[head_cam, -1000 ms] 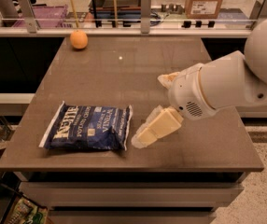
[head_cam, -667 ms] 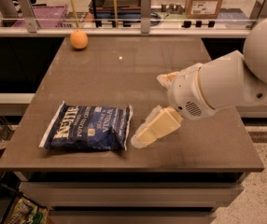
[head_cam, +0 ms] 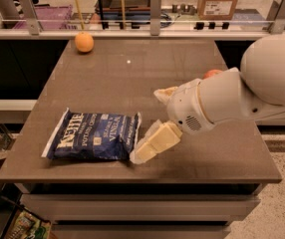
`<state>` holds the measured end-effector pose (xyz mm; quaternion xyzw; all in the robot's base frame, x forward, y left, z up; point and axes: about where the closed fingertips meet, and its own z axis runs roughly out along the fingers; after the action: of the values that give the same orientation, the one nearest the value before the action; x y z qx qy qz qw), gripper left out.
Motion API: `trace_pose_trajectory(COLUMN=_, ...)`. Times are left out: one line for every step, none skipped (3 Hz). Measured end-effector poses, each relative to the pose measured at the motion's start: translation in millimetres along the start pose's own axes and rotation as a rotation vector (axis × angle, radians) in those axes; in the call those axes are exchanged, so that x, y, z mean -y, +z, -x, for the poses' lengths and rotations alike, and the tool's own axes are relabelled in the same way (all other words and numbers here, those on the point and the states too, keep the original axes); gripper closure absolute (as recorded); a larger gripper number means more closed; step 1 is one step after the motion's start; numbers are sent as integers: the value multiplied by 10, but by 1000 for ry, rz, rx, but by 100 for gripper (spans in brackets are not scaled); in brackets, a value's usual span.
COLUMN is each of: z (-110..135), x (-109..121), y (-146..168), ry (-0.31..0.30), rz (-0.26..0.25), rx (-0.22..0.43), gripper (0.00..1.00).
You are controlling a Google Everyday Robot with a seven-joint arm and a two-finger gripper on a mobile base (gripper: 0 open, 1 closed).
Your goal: Move blue chip bag near orange
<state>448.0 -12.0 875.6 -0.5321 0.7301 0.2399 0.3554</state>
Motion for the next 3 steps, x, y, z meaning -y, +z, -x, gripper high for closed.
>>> trace_pose_trajectory(z=23, x=-120, y=239, ry=3, rz=48, rx=16, gripper=0)
trace_pose_trajectory(z=100, x=-251, y=503, ry=-13, rz=64, rx=-4, gripper=0)
trace_pose_trajectory(z=156, x=-297, y=716, ry=-36, rz=36, rx=-47, gripper=0)
